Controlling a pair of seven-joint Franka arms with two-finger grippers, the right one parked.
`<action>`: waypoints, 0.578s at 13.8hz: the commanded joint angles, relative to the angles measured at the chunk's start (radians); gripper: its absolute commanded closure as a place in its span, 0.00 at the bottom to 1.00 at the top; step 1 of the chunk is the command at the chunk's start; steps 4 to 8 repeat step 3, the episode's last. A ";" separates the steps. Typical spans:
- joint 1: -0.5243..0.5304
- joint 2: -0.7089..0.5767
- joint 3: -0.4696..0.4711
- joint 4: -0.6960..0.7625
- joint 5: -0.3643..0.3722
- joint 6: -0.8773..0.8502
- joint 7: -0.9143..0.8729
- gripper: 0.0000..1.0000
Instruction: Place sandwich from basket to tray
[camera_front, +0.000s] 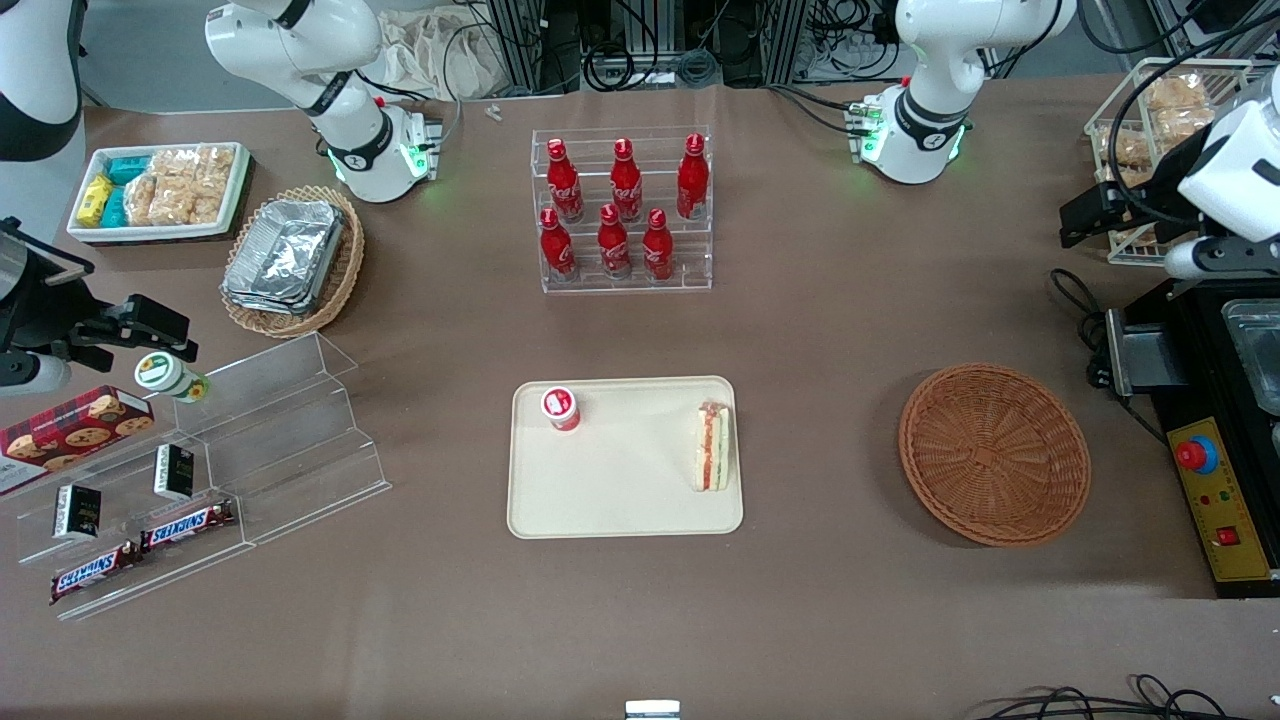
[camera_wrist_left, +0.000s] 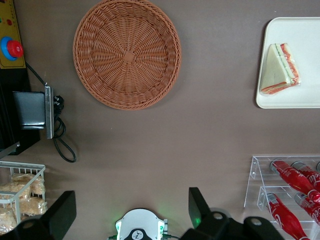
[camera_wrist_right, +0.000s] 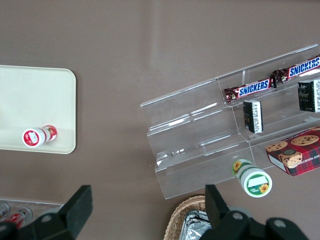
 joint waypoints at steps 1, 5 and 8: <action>-0.013 -0.001 0.001 -0.016 -0.007 -0.001 0.013 0.00; -0.028 0.002 0.001 -0.015 0.004 -0.001 0.013 0.00; -0.028 0.002 0.001 -0.015 0.004 -0.001 0.013 0.00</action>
